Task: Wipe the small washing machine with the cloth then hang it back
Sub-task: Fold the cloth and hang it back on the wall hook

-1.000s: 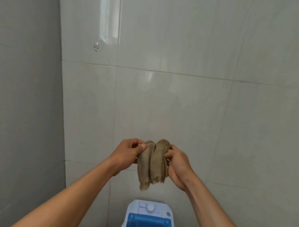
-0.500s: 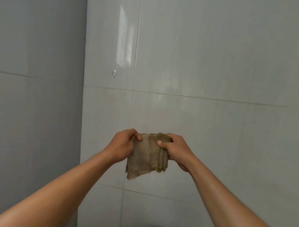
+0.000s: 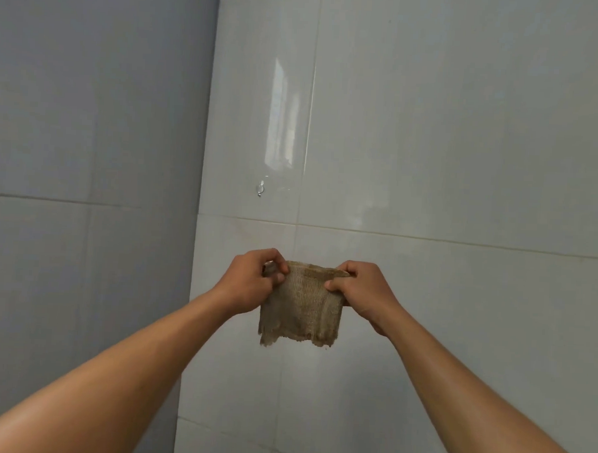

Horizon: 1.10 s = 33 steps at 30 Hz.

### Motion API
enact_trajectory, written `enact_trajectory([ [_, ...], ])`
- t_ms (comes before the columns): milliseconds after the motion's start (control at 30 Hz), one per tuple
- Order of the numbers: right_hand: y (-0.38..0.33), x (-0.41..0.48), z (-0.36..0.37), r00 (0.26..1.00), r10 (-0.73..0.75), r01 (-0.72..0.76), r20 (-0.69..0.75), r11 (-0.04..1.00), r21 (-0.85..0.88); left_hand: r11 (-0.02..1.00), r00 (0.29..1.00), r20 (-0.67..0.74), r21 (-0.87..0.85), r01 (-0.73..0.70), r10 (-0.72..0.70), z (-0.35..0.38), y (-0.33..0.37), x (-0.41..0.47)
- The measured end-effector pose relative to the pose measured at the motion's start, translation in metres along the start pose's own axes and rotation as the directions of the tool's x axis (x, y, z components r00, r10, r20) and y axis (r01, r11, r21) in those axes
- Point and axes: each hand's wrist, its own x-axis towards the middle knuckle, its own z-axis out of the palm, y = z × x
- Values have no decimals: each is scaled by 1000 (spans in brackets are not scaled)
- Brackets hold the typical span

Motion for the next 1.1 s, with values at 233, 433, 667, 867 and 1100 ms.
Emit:
enact_trajectory([
  [233,-29,74,31,955,-252,278,154,944,-177,988,990,-116,145,-61,78,-28,-29,70],
  [433,-57,144,58,924,-341,381,170,854,-356,930,959,-193,345,-130,206,-53,-54,122],
  [667,-74,234,80,857,-501,485,121,702,-522,869,946,-207,479,-124,249,-73,-77,192],
  [867,-76,288,101,802,-576,494,159,491,-717,819,947,-230,571,-55,224,-79,-97,250],
  [1100,-66,308,107,765,-602,519,229,366,-772,821,918,-332,571,14,215,-68,-107,278],
])
